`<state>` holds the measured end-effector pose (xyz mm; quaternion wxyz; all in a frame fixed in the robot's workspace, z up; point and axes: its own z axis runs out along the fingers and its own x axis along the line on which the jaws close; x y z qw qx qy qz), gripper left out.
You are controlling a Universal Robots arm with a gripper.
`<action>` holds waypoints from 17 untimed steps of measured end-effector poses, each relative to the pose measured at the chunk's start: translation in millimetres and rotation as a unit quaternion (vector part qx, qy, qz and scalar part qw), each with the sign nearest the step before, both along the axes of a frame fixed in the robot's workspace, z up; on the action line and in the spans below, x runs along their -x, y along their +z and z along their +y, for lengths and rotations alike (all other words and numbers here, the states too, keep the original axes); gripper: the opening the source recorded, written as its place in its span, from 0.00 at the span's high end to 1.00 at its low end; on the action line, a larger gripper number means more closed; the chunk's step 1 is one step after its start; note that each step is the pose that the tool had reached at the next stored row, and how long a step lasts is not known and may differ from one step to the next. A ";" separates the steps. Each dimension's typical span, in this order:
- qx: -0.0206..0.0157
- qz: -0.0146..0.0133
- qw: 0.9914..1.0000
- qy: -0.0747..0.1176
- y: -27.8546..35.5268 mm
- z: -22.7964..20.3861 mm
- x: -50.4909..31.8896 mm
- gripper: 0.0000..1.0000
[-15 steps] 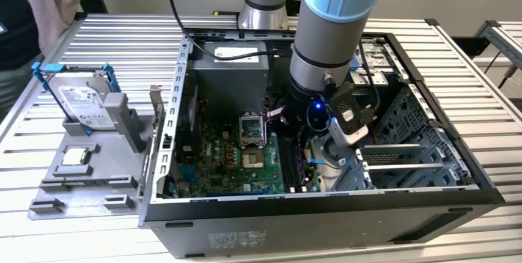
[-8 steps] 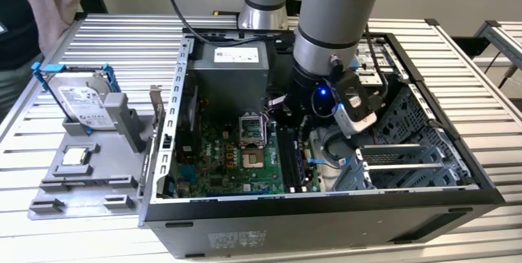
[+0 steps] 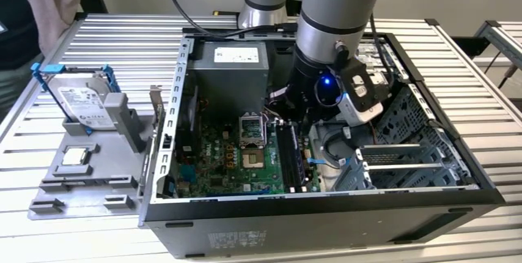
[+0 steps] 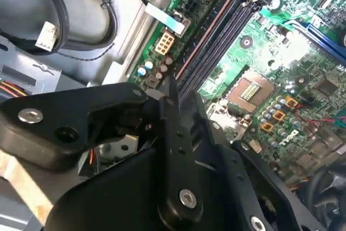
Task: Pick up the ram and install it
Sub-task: 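Press down the ram until it locks into place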
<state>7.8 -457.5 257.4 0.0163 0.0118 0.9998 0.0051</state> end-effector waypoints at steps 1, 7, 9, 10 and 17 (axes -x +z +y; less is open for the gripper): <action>0.000 0.000 1.000 0.000 0.3 0.0 0.0 1.00; 0.000 0.000 1.000 0.001 1.6 0.0 0.0 1.00; 0.000 0.000 1.000 0.001 2.2 0.0 0.0 1.00; 0.000 0.000 1.000 0.001 2.4 0.0 0.0 1.00; 0.000 0.000 1.000 0.002 4.0 0.0 0.0 1.00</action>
